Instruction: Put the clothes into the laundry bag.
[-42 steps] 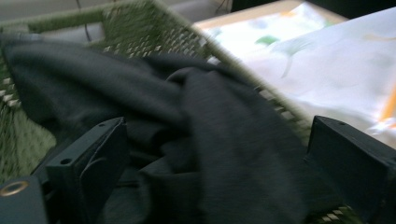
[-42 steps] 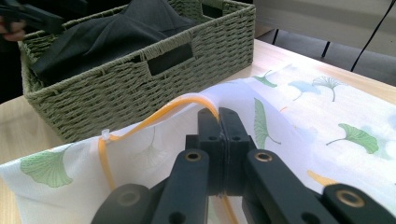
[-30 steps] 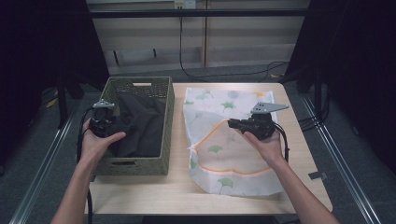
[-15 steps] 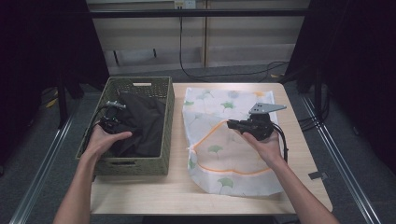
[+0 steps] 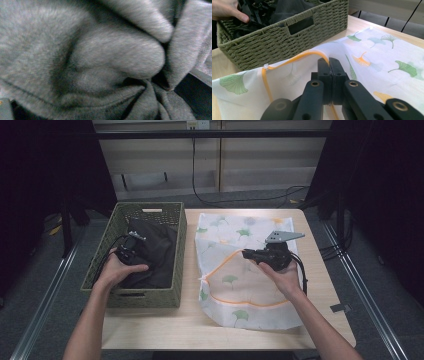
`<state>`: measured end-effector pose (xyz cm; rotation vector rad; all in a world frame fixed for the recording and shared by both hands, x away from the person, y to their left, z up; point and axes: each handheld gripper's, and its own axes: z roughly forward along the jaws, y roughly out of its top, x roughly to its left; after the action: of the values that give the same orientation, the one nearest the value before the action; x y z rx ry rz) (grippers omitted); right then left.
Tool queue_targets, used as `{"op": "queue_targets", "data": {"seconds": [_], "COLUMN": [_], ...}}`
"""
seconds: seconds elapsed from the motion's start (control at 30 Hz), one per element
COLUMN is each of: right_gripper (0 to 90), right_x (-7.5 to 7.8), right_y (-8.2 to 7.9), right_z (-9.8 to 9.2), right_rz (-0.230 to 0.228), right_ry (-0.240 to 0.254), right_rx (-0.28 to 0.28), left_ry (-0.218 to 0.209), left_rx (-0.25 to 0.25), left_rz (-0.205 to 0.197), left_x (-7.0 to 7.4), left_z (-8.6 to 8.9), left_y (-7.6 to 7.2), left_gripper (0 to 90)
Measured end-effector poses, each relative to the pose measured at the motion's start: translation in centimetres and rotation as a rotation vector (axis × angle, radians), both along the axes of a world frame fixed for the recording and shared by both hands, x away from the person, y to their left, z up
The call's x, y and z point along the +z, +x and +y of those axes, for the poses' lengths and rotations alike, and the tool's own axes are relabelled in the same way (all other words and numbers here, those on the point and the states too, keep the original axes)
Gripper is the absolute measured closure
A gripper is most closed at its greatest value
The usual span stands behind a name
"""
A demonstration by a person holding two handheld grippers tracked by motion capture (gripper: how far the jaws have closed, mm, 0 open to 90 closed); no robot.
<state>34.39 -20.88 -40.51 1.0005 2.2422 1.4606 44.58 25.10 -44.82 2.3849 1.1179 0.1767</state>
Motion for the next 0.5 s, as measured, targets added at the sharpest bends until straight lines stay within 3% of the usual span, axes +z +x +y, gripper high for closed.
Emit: {"op": "queue_targets", "data": {"seconds": [0.13,0.23,0.33,0.47,0.5], "right_gripper": [89.6,89.5,89.5,89.5,89.5], "right_x": [-0.1,-0.1,0.0,-0.1,-0.2], "right_y": [0.0,0.1,0.0,0.0,0.0], "right_z": [0.0,0.0,-0.2,0.0,0.0], "right_rz": [0.002,0.003,0.002,0.004,0.005], "right_ry": [-0.003,-0.005,-0.005,-0.007,-0.010], "right_rx": [-0.001,-0.003,-0.006,-0.002,-0.001], "left_ry": [-0.001,-0.082,-0.110,-0.110,-0.118], "left_rx": [-0.025,-0.022,-0.010,-0.026,-0.005], "left_rz": [0.014,0.083,0.091,0.089,0.086], "left_x": [-0.5,-1.2,-1.4,-1.5,-1.5], "left_z": [-0.2,0.2,0.2,0.4,0.3], "left_y": [0.0,0.5,0.6,0.7,0.7], "left_gripper": [0.0,0.0,0.0,0.0,0.0]}}
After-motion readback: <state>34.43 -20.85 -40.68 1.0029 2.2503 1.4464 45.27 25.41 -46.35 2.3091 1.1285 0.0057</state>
